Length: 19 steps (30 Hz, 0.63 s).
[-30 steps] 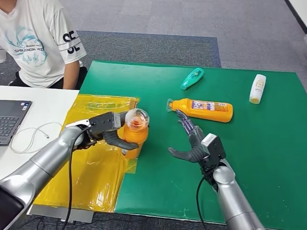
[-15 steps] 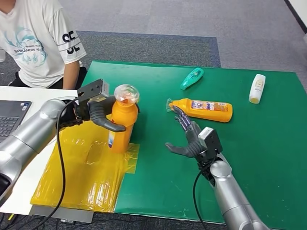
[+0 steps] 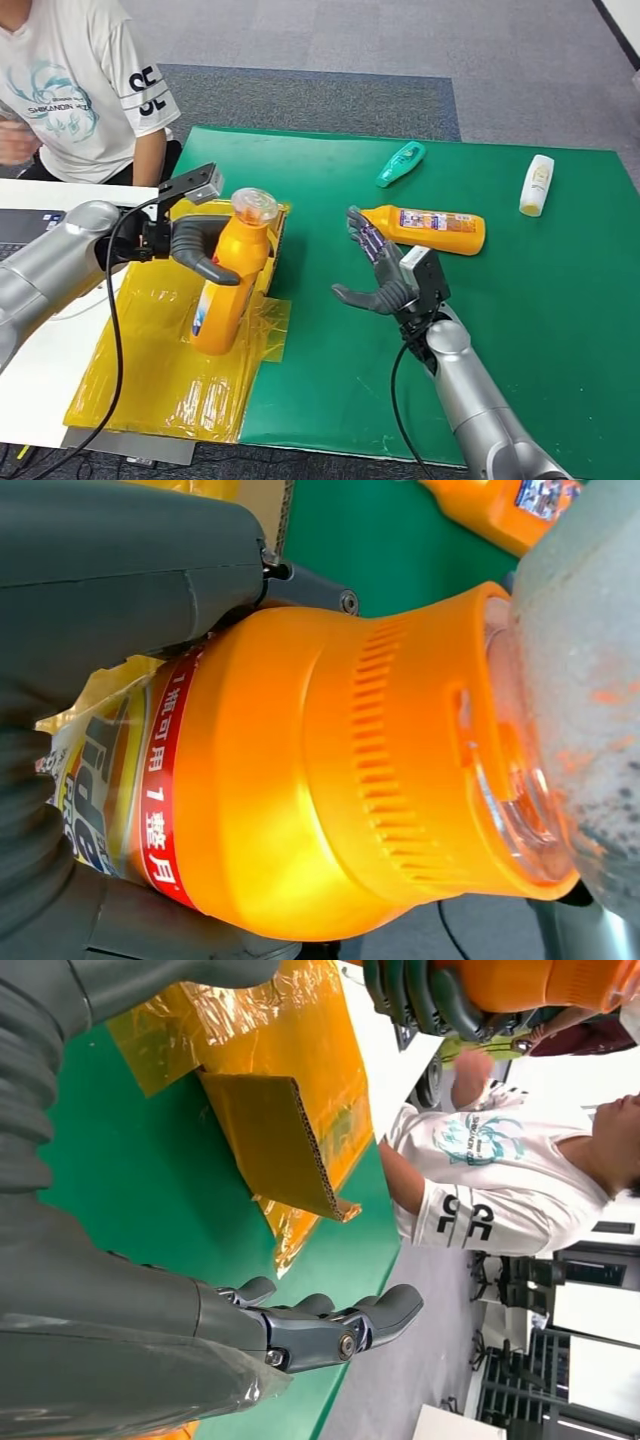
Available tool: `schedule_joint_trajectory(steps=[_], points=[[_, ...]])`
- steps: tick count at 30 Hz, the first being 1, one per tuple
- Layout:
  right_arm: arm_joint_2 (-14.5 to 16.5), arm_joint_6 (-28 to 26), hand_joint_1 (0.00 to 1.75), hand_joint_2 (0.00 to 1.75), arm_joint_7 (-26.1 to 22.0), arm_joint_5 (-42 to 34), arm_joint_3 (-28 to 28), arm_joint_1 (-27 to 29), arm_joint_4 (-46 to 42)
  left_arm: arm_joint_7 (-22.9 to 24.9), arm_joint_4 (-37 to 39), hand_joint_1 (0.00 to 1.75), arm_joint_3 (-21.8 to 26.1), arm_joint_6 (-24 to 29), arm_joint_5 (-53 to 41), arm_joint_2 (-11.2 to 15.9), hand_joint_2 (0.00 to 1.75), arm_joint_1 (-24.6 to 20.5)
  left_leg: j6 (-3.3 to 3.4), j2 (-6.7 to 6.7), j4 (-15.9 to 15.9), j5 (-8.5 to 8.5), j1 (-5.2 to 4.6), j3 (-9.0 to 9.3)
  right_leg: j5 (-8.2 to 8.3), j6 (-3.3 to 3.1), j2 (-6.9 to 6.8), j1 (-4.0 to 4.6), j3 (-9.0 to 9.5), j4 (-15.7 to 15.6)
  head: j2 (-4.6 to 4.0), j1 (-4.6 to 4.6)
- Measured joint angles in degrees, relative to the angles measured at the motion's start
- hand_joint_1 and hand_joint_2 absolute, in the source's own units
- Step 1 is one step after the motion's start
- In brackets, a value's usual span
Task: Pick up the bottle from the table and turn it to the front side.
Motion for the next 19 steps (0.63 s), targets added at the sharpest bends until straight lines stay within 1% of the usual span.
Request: schedule_joint_trajectory(steps=[4,9,14,19], points=[[0.1,-0.6,0.0,1.75,0.4,-0.2,0.0,-0.4,0.4,0.4,0.3,1.75,-2.7,0.6,-0.9,0.0,1.75,-1.9,0.0,0.0,0.0,0.0,0.0,0.0,0.0,0.0,0.0,0.0,-0.01,0.0,0.01,-0.02],[0.1,-1.9,0.0,1.75,0.6,-0.6,0.2,-0.5,0.5,-1.3,0.3,1.75,-7.4,3.7,-7.3,-0.1,1.75,-6.1,-0.01,0.0,0.0,0.0,0.02,0.0,0.01,-0.01,0.01,0.01,-0.04,0.0,-0.01,-0.01],[0.1,-2.5,0.0,1.75,0.8,-1.0,0.2,-0.5,0.5,-1.8,-0.5,1.75,-11.6,5.0,-11.3,-1.2,1.75,-10.4,-0.01,0.0,0.0,0.0,0.01,-0.01,0.01,-0.01,0.0,0.01,-0.04,0.0,-0.01,-0.01],[0.1,-2.9,0.0,1.75,1.1,-1.0,0.2,-0.5,0.5,-2.1,-2.2,1.75,-15.9,6.7,-14.7,-3.0,1.75,-14.0,0.0,0.0,0.0,0.0,-0.01,-0.02,0.01,-0.01,0.0,-0.01,-0.03,0.0,0.0,0.0]])
